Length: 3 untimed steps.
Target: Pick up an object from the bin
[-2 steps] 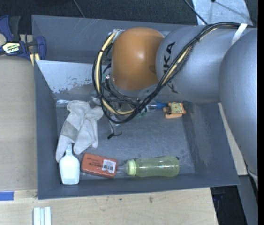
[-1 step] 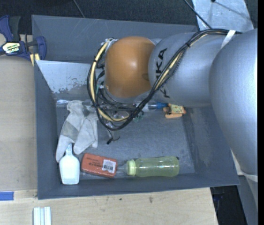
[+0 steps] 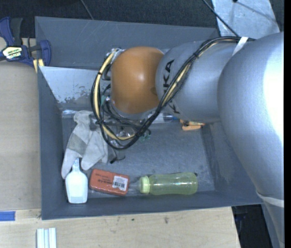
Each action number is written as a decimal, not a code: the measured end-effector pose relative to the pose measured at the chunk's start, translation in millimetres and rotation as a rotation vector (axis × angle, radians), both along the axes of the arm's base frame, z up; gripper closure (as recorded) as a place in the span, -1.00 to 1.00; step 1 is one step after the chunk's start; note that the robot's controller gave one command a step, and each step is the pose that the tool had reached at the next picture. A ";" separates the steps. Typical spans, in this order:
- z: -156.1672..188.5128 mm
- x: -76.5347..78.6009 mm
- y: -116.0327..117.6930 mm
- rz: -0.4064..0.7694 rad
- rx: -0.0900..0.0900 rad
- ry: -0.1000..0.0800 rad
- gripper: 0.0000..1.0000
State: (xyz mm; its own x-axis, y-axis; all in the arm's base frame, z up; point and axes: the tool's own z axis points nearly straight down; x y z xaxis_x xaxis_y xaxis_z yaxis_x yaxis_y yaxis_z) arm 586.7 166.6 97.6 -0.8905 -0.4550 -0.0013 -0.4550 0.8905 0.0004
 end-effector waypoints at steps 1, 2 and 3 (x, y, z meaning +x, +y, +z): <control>-0.6 -0.4 5.6 0.266 0.000 -0.003 -1.00; -11.8 -0.4 7.0 0.392 0.000 -0.002 -1.00; -17.2 0.3 12.0 0.588 0.002 -0.014 1.00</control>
Offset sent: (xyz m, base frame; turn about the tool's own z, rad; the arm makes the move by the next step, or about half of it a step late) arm -0.0025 0.0105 -0.0276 -0.1654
